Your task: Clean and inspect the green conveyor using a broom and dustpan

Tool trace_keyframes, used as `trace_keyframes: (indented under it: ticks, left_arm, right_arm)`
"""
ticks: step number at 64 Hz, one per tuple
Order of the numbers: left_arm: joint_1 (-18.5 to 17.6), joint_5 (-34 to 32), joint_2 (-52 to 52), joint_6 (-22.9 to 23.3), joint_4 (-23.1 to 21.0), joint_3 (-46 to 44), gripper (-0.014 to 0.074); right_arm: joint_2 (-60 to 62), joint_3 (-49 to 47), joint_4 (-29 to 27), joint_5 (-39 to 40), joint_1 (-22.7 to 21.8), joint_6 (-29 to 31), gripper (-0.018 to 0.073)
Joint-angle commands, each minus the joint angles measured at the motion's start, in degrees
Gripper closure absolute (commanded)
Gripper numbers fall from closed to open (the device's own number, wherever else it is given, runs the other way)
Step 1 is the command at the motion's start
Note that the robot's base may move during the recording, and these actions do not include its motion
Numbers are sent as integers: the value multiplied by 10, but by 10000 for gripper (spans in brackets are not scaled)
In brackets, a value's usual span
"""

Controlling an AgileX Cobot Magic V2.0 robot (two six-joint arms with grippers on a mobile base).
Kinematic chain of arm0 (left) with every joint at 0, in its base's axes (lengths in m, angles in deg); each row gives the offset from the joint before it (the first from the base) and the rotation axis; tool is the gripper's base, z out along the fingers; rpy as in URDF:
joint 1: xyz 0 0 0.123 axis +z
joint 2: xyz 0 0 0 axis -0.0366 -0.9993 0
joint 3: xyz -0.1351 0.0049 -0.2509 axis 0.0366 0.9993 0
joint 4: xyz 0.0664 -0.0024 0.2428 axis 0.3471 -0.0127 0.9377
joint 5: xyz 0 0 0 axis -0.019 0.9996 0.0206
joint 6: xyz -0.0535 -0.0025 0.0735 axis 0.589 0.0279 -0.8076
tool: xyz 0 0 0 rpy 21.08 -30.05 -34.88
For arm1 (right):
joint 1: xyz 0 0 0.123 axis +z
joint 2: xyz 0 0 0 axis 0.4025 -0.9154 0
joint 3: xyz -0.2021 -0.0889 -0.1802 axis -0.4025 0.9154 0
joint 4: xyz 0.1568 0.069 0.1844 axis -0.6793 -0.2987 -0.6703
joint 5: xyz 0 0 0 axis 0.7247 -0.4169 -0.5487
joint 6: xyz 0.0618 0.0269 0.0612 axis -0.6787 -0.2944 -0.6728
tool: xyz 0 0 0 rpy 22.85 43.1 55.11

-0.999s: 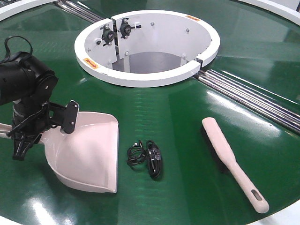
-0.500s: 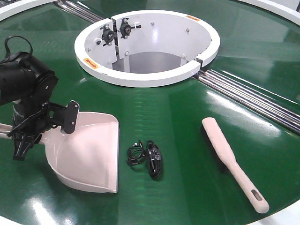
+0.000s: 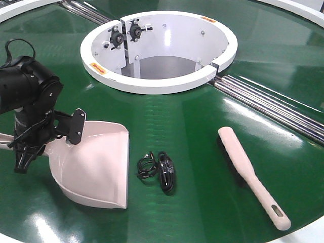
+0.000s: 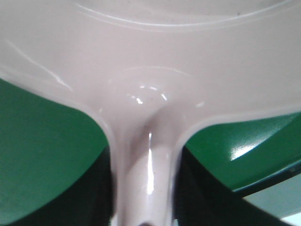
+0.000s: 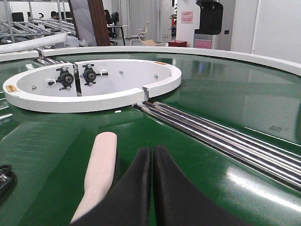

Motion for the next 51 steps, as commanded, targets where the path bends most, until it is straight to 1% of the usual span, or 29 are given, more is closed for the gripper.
trace_keyframes:
  ticks: [1,16,19,26,30,35,40,46,51]
  left_arm:
    - [-7,21,22,-9,1,-15,602]
    - [-7,21,22,-9,1,-15,602]
    - [-7,21,22,-9,1,-15,602]
    - [-7,21,22,-9,1,-15,602]
    - [-7,21,22,-9,1,-15,602]
    - [-7,21,22,-9,1,-15,602]
    - [-7,21,22,-9,1,-15,602]
    - [-7,21,22,-9,1,-15,602]
    - [-7,21,22,-9,1,-15,602]
  right_arm:
    - [6,2,1,44,1,7,568]
    - [6,2,2,44,1,7,568]
    - [6,0,9,56,1,13,568]
    - [6,-2,8,130,1,13,568]
    - [3,-17,0,136,1,13,568]
    - [-17,-56,-11,111,1,13,568]
    - [-53,-106,-12,65,1,13,568]
    - [-124,-181,-11,-7,1,13,568]
    - [-187,-235,-21,-65,1,9,568]
